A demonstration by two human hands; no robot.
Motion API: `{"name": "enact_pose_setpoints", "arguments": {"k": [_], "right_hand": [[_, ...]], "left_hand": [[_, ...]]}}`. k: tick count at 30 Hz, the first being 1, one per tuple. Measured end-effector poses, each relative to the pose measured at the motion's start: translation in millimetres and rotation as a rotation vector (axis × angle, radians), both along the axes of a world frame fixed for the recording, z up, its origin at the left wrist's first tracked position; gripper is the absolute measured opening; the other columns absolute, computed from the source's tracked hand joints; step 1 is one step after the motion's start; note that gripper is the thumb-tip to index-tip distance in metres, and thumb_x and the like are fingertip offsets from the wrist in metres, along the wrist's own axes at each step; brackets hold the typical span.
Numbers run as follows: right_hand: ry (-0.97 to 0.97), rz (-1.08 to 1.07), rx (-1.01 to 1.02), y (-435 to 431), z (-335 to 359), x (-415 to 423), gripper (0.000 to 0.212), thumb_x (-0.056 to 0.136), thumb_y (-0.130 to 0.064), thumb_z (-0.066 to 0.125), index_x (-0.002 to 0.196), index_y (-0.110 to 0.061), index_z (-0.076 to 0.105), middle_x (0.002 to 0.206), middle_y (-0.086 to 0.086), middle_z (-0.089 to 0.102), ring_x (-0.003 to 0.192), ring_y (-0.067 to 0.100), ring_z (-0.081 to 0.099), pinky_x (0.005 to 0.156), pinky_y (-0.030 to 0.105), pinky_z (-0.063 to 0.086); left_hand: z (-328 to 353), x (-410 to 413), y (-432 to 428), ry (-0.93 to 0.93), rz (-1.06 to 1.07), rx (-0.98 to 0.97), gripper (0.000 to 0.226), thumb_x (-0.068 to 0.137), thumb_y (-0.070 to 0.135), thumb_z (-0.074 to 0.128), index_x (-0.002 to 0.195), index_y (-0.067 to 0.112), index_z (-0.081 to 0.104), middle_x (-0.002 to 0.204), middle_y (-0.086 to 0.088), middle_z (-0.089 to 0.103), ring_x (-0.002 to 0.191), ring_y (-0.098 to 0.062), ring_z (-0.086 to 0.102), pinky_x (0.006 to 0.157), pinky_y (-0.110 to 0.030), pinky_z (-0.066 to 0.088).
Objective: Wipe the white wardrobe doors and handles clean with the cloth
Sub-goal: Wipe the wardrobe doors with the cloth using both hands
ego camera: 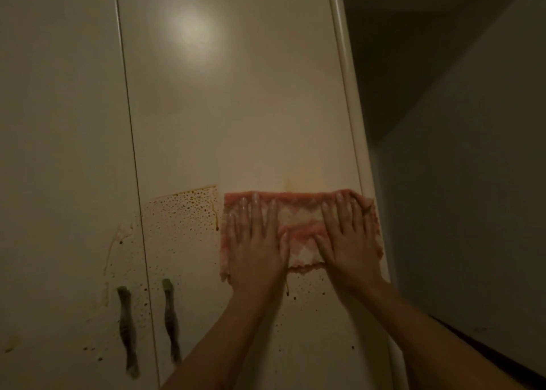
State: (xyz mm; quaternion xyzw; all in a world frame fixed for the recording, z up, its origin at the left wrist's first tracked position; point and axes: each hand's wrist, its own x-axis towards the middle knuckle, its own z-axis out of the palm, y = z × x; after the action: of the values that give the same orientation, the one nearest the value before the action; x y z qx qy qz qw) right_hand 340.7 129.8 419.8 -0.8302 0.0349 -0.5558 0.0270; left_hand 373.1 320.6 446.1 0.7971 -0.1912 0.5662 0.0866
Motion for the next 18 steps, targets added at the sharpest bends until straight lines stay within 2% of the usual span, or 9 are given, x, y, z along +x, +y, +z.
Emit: {"name": "enact_pose_setpoints", "arguments": {"k": [3, 6, 9, 13, 18], "right_hand": [[0.005, -0.013, 0.002, -2, 1, 1, 0.067, 0.102, -0.06, 0.012, 0.159, -0.03, -0.007, 0.167, 0.005, -0.01, 0.153, 0.022, -0.013, 0.123, 0.044, -0.003], [-0.001, -0.007, 0.003, -1, 17, 2, 0.067, 0.101, -0.061, 0.009, 0.157, -0.032, -0.014, 0.166, 0.002, -0.018, 0.151, 0.019, -0.021, 0.122, 0.041, -0.01], [-0.024, -0.003, 0.025, 0, 51, 3, 0.066, 0.101, -0.06, 0.007, 0.156, -0.033, -0.018, 0.164, 0.0, -0.023, 0.149, 0.017, -0.026, 0.121, 0.042, -0.014], [-0.062, 0.017, 0.025, 3, 105, 2, 0.067, 0.099, -0.06, 0.005, 0.157, -0.031, -0.011, 0.166, 0.002, -0.016, 0.15, 0.019, -0.021, 0.123, 0.046, -0.009], [-0.111, 0.006, 0.017, 5, 160, 7, 0.066, 0.101, -0.057, 0.011, 0.16, -0.028, -0.002, 0.167, 0.004, -0.007, 0.152, 0.021, -0.012, 0.123, 0.045, -0.008]], "left_hand": [[1, -1, -1, 0.007, 0.003, 0.007, 0.063, 0.098, 0.05, 0.018, 0.155, 0.023, 0.014, 0.163, -0.011, 0.004, 0.15, -0.03, 0.002, 0.121, -0.049, 0.005], [17, -1, -2, -0.017, 0.007, 0.016, 0.063, 0.098, 0.049, 0.018, 0.155, 0.022, 0.015, 0.163, -0.012, 0.007, 0.15, -0.031, 0.006, 0.12, -0.049, 0.005], [50, 1, -6, -0.033, -0.004, -0.006, 0.065, 0.098, 0.051, 0.017, 0.155, 0.022, 0.009, 0.163, -0.012, 0.003, 0.15, -0.031, 0.0, 0.12, -0.049, 0.001], [96, 2, -10, -0.041, -0.009, -0.028, 0.065, 0.098, 0.051, 0.013, 0.154, 0.023, -0.004, 0.162, -0.011, -0.01, 0.149, -0.029, -0.013, 0.118, -0.045, -0.013], [144, 3, -12, -0.065, -0.006, -0.061, 0.064, 0.1, 0.052, 0.012, 0.154, 0.023, -0.008, 0.162, -0.011, -0.013, 0.149, -0.029, -0.013, 0.12, -0.047, -0.009]]}}
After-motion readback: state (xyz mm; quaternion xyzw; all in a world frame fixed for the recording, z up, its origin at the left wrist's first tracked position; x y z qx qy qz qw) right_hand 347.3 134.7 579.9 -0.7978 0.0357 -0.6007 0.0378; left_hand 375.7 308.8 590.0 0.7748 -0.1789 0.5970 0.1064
